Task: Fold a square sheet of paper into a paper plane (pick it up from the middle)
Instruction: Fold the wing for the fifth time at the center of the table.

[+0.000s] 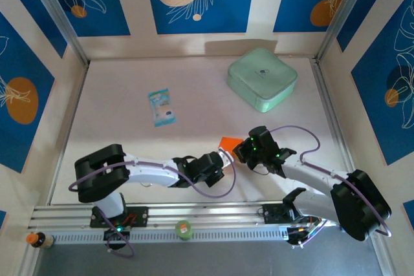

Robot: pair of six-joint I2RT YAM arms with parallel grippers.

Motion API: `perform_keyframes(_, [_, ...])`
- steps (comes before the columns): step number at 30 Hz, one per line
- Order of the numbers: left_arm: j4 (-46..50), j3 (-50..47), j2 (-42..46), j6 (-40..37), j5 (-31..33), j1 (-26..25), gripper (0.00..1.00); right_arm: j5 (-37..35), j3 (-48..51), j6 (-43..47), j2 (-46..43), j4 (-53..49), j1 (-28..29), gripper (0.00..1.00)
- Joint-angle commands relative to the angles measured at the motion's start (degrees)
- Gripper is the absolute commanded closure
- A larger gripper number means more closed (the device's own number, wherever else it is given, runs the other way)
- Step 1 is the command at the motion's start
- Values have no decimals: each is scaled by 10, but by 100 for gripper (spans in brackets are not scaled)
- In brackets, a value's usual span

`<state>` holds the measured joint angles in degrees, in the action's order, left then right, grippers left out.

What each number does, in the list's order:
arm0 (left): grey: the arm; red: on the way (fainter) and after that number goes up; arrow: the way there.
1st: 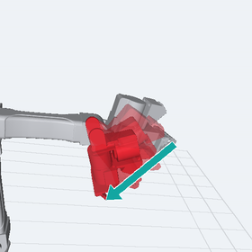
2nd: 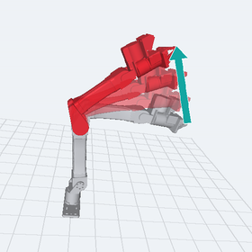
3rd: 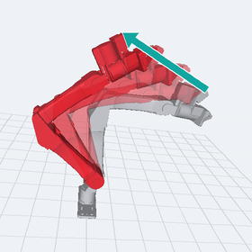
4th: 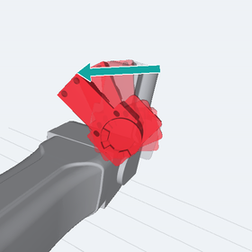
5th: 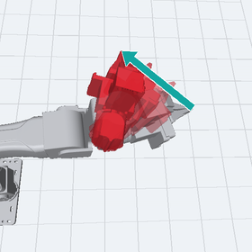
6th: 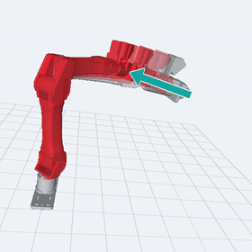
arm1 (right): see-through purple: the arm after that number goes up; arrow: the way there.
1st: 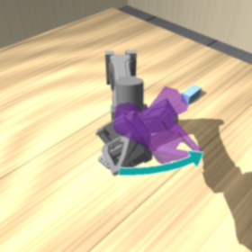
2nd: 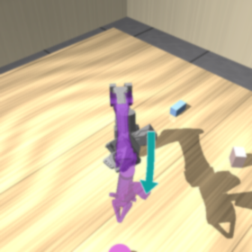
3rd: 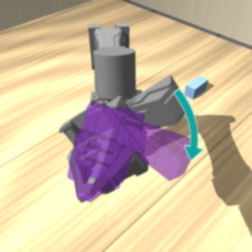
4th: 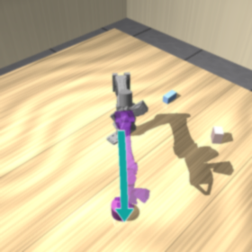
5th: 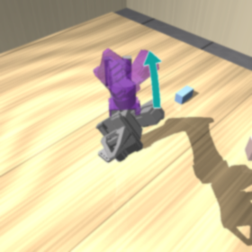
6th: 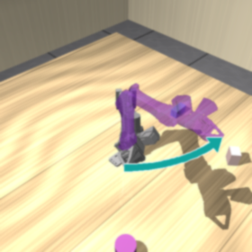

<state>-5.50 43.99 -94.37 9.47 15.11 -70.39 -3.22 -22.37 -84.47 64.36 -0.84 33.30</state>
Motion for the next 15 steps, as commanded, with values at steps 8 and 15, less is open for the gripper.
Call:
perform_keyframes(8, [-35,-8,1,-3,-71,21,100,15,-47,150,-56,-139,-47,61])
perform_keyframes(15, [-92,-27,-6,53,-258,93,100,47,-45,211,-119,-173,-91,54])
